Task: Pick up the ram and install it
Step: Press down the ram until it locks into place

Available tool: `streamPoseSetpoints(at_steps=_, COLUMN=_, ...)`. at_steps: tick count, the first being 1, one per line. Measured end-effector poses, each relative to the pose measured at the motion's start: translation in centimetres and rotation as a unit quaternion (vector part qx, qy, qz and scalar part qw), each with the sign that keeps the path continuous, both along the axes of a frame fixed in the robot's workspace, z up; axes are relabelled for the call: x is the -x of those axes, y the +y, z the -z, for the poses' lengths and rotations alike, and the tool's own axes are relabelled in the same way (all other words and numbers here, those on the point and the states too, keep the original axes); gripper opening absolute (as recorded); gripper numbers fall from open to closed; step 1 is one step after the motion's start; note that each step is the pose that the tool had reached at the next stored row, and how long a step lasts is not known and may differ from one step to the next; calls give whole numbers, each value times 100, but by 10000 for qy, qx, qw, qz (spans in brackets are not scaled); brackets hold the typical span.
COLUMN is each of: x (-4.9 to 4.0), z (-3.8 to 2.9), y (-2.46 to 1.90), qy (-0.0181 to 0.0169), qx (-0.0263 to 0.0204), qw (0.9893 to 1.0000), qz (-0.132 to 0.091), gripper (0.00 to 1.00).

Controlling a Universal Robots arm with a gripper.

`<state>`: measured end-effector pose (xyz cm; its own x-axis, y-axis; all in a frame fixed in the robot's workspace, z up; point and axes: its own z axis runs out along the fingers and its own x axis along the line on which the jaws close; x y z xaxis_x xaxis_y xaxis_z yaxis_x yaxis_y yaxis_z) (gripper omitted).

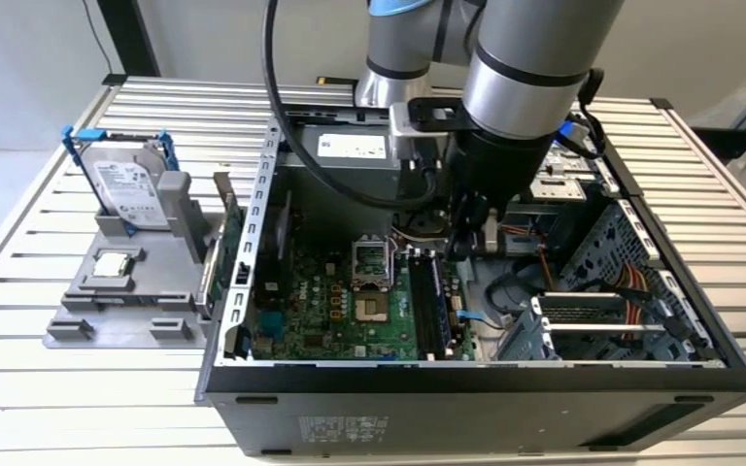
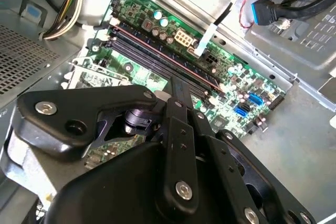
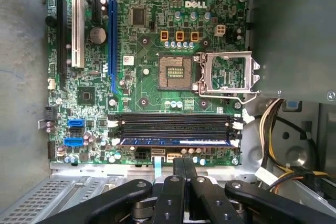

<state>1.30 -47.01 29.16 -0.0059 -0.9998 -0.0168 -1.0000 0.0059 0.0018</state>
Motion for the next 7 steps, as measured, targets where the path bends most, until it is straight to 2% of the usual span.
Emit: streamPoseSetpoints(at_steps=7, x=0, z=-12, y=0, qy=1, qx=2, qw=10000, qz=0, gripper=0)
